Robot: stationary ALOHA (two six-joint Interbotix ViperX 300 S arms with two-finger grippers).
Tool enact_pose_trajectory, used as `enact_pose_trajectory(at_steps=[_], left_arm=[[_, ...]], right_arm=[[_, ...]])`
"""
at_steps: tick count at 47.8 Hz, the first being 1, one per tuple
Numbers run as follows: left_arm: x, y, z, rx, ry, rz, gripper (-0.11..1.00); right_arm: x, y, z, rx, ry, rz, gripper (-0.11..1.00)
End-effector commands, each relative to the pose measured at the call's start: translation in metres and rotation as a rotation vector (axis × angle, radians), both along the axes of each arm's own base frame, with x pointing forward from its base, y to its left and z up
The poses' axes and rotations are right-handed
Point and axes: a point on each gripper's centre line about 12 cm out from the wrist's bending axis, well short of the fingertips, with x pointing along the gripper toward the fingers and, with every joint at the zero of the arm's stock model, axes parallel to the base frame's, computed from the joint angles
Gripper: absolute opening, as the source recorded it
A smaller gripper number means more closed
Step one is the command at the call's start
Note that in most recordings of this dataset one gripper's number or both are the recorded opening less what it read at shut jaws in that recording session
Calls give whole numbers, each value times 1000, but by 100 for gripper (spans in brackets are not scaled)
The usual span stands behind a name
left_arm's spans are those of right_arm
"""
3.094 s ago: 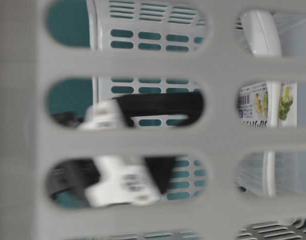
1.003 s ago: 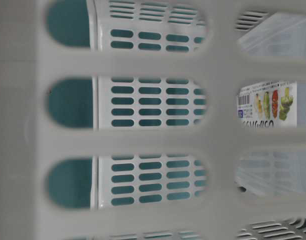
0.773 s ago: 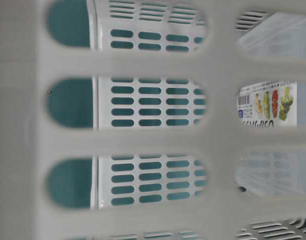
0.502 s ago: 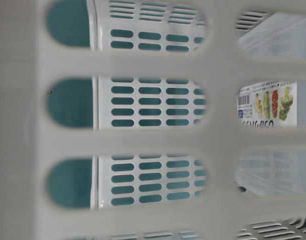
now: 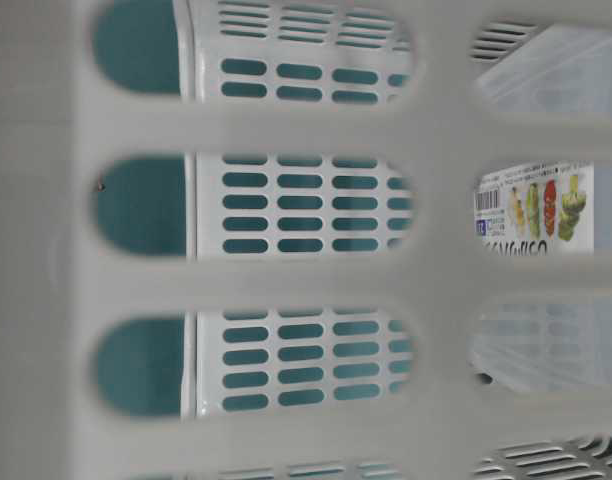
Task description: Pick up the chinese spoon from the shopping basket with the left arm.
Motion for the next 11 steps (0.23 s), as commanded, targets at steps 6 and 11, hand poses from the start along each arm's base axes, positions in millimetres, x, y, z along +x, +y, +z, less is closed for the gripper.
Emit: enact_pose_trajectory(at_steps=[6, 11], left_arm=[[-4, 1, 12, 0, -29, -1, 13], [-4, 1, 11, 0, -26, -1, 13]], right_arm=[[1, 0, 2, 3, -6, 1, 65], [1, 0, 2, 5, -3, 1, 65]])
